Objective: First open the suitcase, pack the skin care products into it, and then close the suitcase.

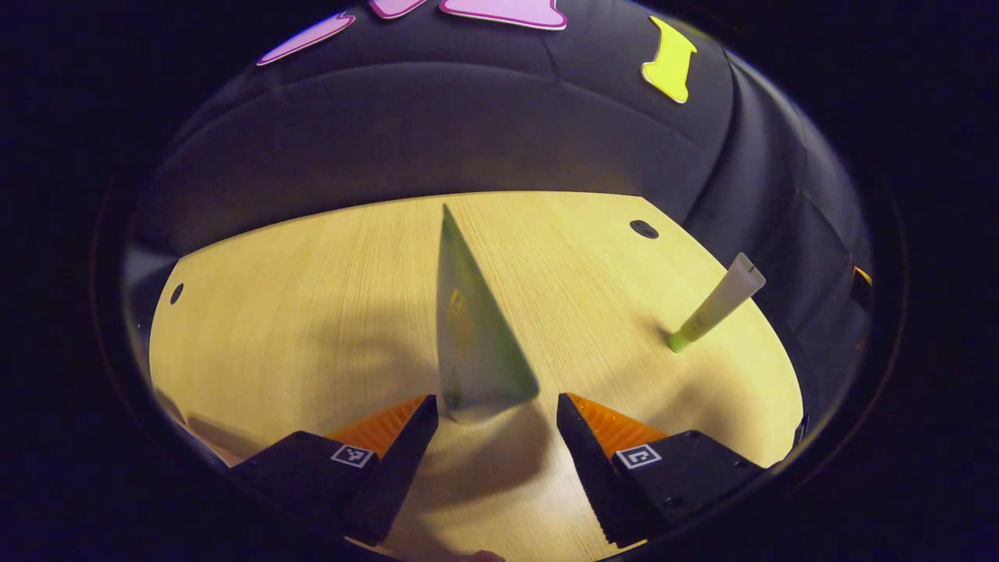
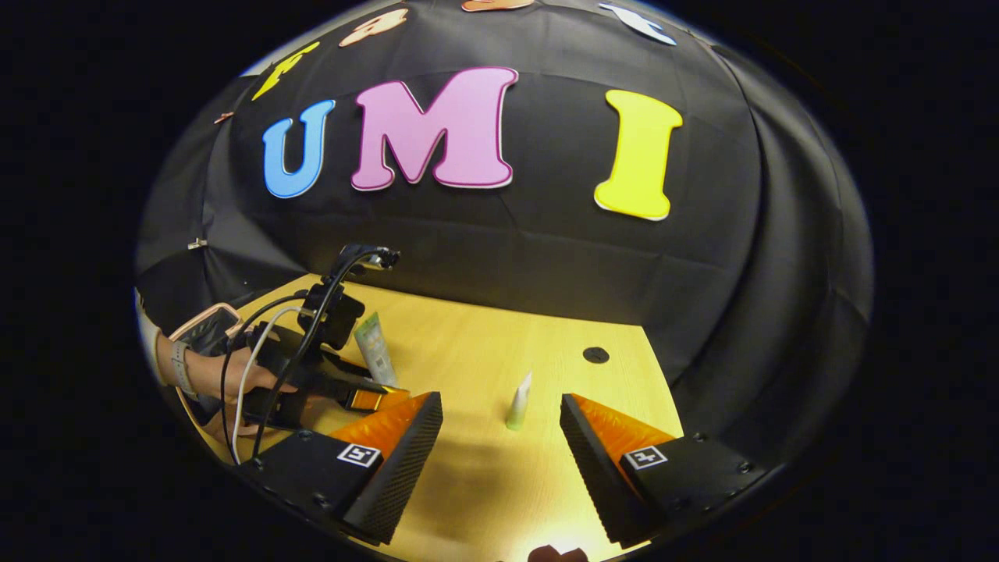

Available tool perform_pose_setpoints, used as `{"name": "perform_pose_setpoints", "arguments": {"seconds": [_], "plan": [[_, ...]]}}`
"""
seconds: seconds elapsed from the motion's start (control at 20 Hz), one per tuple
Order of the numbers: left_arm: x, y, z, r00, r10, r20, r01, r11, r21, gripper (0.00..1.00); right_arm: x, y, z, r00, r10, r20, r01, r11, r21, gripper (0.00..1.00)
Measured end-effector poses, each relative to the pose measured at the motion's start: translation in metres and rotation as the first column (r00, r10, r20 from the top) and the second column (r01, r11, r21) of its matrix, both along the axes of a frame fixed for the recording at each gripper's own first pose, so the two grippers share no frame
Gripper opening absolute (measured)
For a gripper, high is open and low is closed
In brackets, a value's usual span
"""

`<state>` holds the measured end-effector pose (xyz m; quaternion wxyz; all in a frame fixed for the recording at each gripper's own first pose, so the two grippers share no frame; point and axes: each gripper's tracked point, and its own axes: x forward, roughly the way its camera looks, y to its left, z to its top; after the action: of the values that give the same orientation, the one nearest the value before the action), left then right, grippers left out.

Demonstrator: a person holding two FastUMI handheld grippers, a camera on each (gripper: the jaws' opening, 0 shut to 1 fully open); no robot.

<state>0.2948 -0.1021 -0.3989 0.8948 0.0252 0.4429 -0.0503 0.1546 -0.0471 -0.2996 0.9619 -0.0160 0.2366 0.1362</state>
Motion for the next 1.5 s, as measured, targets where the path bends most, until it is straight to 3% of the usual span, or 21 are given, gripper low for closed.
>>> {"name": "perform_pose_setpoints", "arguments": {"seconds": [0.2,0.25,0.35,0.4,0.45,0.55,0.85,0.9,1.05,1.1,1.2,1.35,1.5], "plan": [[0.025,-0.001,-0.005,0.999,-0.016,0.032,0.015,1.0,0.026,0.93,0.007,-0.006,-0.05,0.994,-0.037,-0.106,0.04,0.999,0.034,0.96],[0.029,-0.003,-0.008,1.0,-0.01,0.02,0.009,1.0,0.025,0.46,0.008,-0.006,-0.062,0.992,-0.04,-0.124,0.044,0.999,0.028,0.96],[0.014,-0.003,-0.003,1.0,-0.003,0.003,0.003,1.0,0.004,0.42,0.025,-0.002,-0.085,0.988,-0.034,-0.153,0.04,0.999,0.031,0.97],[0.007,-0.003,0.0,1.0,0.006,-0.01,-0.007,1.0,-0.018,0.47,0.036,0.003,-0.096,0.986,-0.034,-0.163,0.042,0.998,0.045,0.97],[0.001,-0.002,0.005,1.0,0.023,-0.017,-0.023,0.999,-0.036,0.45,0.045,0.007,-0.104,0.985,-0.033,-0.169,0.043,0.998,0.054,0.93],[-0.009,0.0,0.016,0.999,0.051,-0.019,-0.052,0.996,-0.067,0.47,0.061,0.016,-0.126,0.978,-0.032,-0.207,0.049,0.996,0.076,0.97],[-0.06,0.017,0.073,0.995,0.101,0.02,-0.099,0.99,-0.1,0.41,0.099,0.015,-0.162,0.97,-0.085,-0.226,0.096,0.995,0.038,0.96],[-0.071,0.021,0.082,0.993,0.119,0.019,-0.116,0.987,-0.108,0.45,0.102,0.014,-0.164,0.969,-0.087,-0.231,0.095,0.995,0.023,0.94],[-0.111,0.049,0.103,0.979,0.205,-0.001,-0.204,0.972,-0.119,0.44,0.098,0.024,-0.163,0.958,-0.067,-0.278,0.082,0.996,0.041,0.25],[-0.124,0.061,0.111,0.976,0.216,-0.002,-0.215,0.969,-0.121,0.44,0.092,0.032,-0.153,0.958,-0.048,-0.283,0.067,0.996,0.06,0.3],[-0.15,0.09,0.125,0.98,0.199,-0.018,-0.2,0.976,-0.088,0.44,0.076,0.053,-0.124,0.966,0.015,-0.259,0.002,0.998,0.065,0.31],[-0.213,0.133,0.126,0.976,0.155,-0.152,-0.157,0.988,-0.005,0.47,0.038,0.096,-0.08,0.968,0.131,-0.216,-0.122,0.991,0.059,0.31],[-0.264,0.176,0.122,0.943,0.173,-0.283,-0.179,0.984,0.004,0.44,-0.011,0.163,-0.035,0.945,0.223,-0.238,-0.177,0.964,0.198,0.3]]}}
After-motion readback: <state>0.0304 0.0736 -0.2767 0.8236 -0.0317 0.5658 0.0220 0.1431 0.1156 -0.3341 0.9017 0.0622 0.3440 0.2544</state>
